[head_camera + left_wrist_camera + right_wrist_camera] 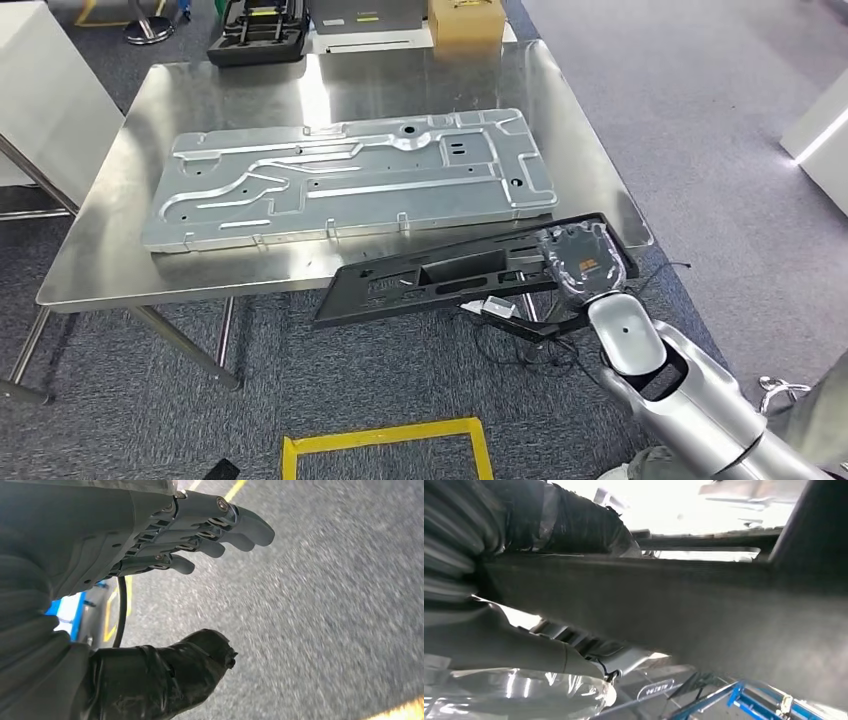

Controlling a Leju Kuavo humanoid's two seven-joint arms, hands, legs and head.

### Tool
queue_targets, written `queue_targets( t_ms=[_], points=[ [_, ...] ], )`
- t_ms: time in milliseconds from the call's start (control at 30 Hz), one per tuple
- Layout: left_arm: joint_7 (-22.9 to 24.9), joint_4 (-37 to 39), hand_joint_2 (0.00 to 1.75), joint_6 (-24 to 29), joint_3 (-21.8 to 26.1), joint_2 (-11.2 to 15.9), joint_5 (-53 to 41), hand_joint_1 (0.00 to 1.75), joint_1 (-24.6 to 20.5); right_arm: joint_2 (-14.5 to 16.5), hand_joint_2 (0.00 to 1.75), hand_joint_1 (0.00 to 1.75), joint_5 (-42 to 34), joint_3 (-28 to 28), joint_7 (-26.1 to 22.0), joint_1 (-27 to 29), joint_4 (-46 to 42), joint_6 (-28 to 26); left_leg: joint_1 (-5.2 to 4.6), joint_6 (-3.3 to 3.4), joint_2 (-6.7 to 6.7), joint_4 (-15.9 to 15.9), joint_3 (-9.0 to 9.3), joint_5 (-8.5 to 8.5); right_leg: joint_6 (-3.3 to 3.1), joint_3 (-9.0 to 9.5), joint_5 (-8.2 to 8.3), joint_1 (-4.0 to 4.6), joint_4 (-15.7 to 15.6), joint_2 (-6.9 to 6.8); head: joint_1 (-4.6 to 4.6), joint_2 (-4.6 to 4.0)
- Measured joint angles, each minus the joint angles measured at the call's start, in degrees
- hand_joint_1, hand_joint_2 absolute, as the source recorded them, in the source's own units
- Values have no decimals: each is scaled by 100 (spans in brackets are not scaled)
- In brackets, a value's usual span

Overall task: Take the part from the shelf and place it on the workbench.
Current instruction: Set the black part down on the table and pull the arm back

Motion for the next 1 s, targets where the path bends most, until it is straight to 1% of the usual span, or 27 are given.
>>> queue_targets(
  t_ms=[33,67,133,167,200,233,267,300,333,367,400,467,500,533,567,600,633,667,700,733,800,833,867,900,933,967,1000],
  points=[
    [85,-1,175,0,1,67,12,0,-8,-64,175,175,46,-21,-5,43,-45,57,0,-43,-5,25,24,-46,-50,35,90,14,-118,-5,-4,0],
    [177,-1,175,-1,1,136,23,0,-16,-133,175,175,103,-51,-10,95,-99,113,-1,-83,-10,50,49,-67,-112,45,65,33,-124,-8,-7,0],
    [342,-2,175,-5,2,266,42,0,-24,-273,175,175,278,-134,-20,193,-237,196,5,-141,-7,161,18,-65,-208,111,65,32,-139,0,-10,0],
    [401,-2,175,-8,2,319,47,0,-28,-343,175,175,397,-183,-25,223,-304,221,9,-166,3,342,-79,-54,-244,157,41,24,-151,-1,-14,0],
    [438,-2,175,-10,2,362,57,0,-35,-409,175,175,529,-232,-30,241,-371,241,16,-194,14,617,-244,-71,-272,206,15,14,-164,-1,-21,0],
    [459,-2,175,-10,2,392,70,0,-42,-477,175,175,660,-282,-33,259,-437,253,23,-225,26,969,-468,-138,-293,250,-22,11,-176,-2,-26,0],
    [467,-2,175,-10,2,412,81,0,-46,-544,175,175,782,-332,-34,284,-502,261,28,-253,30,1314,-714,-265,-305,294,-64,10,-179,-4,-30,0],
    [466,-2,175,-11,2,422,94,0,-41,-604,175,175,899,-378,-27,319,-566,262,33,-272,32,1569,-930,-421,-309,344,-112,11,-180,-3,-29,0],
    [454,-2,175,-12,2,424,102,0,-33,-661,175,175,1019,-425,-8,368,-630,245,35,-279,33,1681,-1083,-537,-309,405,-164,13,-180,-1,-30,0],
    [433,-2,175,-13,2,418,105,0,-24,-716,175,175,1154,-485,24,428,-705,194,36,-273,34,1616,-1152,-545,-305,479,-221,17,-180,0,-30,0],
    [407,-2,175,-14,2,411,107,0,-17,-769,175,175,1296,-562,58,491,-793,107,36,-251,35,1384,-1139,-411,-300,564,-282,21,-180,1,-29,0],
    [354,-1,175,-15,2,395,108,0,-6,-863,175,175,1510,-764,118,601,-988,-138,16,-167,33,661,-1000,184,-276,720,-404,36,-178,3,-28,0],
    [328,-1,175,-20,2,387,107,0,0,-896,175,175,1559,-869,143,650,-1081,-281,2,-122,32,384,-930,392,-249,768,-461,45,-177,18,-29,0],
    [299,0,175,-24,2,376,106,0,8,-929,175,175,1573,-966,178,706,-1172,-429,-15,-83,27,212,-886,532,-214,812,-510,53,-178,31,-27,0],
    [269,1,175,-28,2,361,104,0,14,-971,175,175,1577,-1057,230,776,-1262,-597,-26,-47,22,136,-864,548,-177,849,-529,61,-157,44,-25,0],
    [238,2,175,-31,2,344,99,0,14,-1022,175,175,1579,-1146,300,840,-1357,-775,-25,-13,18,122,-806,494,-140,879,-542,63,-146,54,-20,0],
    [209,2,175,-30,2,325,95,0,12,-1082,175,175,1580,-1228,386,892,-1444,-940,-24,19,15,90,-749,505,-113,900,-560,54,-105,47,-12,0],
    [183,3,175,-27,2,307,90,0,3,-1146,175,175,1581,-1308,503,915,-1518,-1103,-18,55,17,65,-686,485,-94,868,-585,46,8,40,-5,0],
    [154,3,175,-24,2,295,87,0,-7,-1208,175,175,1581,-1385,642,908,-1583,-1252,-16,84,21,52,-620,469,-74,766,-660,37,204,34,2,0],
    [130,3,175,-19,2,284,86,0,-15,-1269,175,175,1582,-1451,781,891,-1638,-1383,-15,103,27,44,-576,450,-54,589,-775,29,503,28,5,0],
    [94,3,175,-13,2,261,86,0,-20,-1385,175,175,1583,-1535,968,864,-1732,-1555,-20,125,35,48,-494,365,-12,137,-1056,30,1173,27,9,0],
    [88,3,175,-13,2,246,86,0,-18,-1430,175,175,1584,-1548,995,866,-1767,-1586,-22,124,34,51,-440,315,2,-38,-1140,29,1356,27,9,0],
    [86,3,175,-13,2,230,86,0,-15,-1466,175,175,1584,-1552,1001,872,-1796,-1594,-22,120,32,54,-374,261,7,-133,-1126,28,1357,26,12,0],
    [84,3,175,-13,2,215,86,0,-14,-1497,175,175,1584,-1558,1007,877,-1820,-1597,-22,114,27,58,-300,206,1,-142,-988,27,1174,25,11,0],
    [82,3,175,-12,2,202,86,0,-14,-1532,175,175,1584,-1565,1025,878,-1846,-1607,-22,105,22,64,-220,149,-18,-89,-718,30,840,25,12,0],
    [78,3,175,-10,2,191,86,0,-16,-1570,175,175,1584,-1572,1050,879,-1868,-1623,-27,90,15,78,-147,94,-48,-31,-400,41,474,27,12,0],
    [71,3,175,-5,2,182,86,0,-19,-1609,175,175,1584,-1575,1090,880,-1889,-1642,-31,70,3,92,-104,46,-83,17,-178,59,182,25,7,0]
  ],
)
